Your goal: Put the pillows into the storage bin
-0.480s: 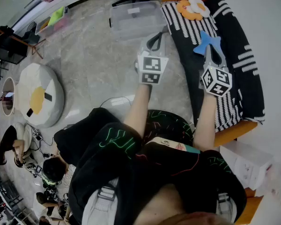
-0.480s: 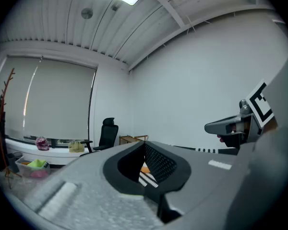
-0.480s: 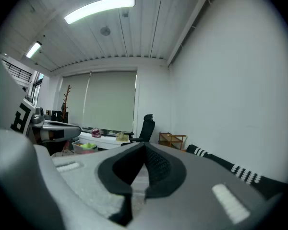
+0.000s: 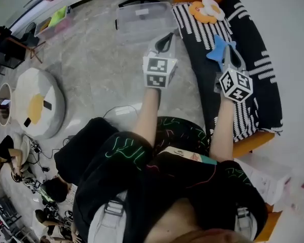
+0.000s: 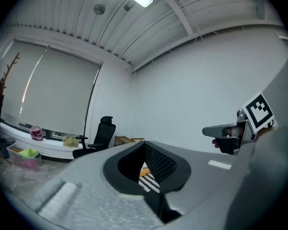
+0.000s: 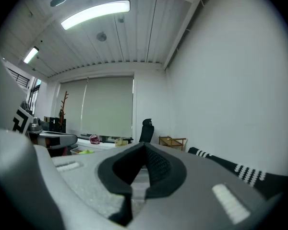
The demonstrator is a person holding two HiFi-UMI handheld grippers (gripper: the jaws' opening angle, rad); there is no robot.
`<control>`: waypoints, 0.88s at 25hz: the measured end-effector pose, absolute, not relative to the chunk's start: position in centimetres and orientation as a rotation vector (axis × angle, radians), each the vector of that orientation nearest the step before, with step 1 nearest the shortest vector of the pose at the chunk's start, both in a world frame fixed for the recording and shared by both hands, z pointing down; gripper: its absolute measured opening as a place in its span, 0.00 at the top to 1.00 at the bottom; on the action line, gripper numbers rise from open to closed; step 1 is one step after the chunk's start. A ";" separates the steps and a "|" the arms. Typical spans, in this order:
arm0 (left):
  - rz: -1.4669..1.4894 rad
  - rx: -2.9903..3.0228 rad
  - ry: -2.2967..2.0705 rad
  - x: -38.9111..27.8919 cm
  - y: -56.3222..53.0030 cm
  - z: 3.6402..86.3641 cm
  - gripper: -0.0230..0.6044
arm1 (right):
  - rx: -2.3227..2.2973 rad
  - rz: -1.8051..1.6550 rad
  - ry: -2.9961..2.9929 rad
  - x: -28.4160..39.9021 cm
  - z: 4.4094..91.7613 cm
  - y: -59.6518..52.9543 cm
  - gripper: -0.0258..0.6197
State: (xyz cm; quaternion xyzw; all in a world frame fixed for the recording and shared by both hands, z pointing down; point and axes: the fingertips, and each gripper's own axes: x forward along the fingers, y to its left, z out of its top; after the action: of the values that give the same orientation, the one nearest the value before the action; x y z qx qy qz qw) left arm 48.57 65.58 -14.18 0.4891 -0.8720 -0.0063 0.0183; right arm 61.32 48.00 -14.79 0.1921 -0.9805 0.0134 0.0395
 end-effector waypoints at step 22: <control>0.011 1.559 -2.565 36.5 49.0 -10.1 0.95 | 0.364 0.406 -3.058 46.8 -10.7 32.9 0.96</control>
State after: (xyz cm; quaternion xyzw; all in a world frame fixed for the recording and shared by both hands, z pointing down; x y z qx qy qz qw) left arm 36.52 48.99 -10.06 0.5180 -0.8525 0.0037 0.0699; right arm 46.85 32.92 -10.70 0.1172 -0.9843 0.1308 0.0176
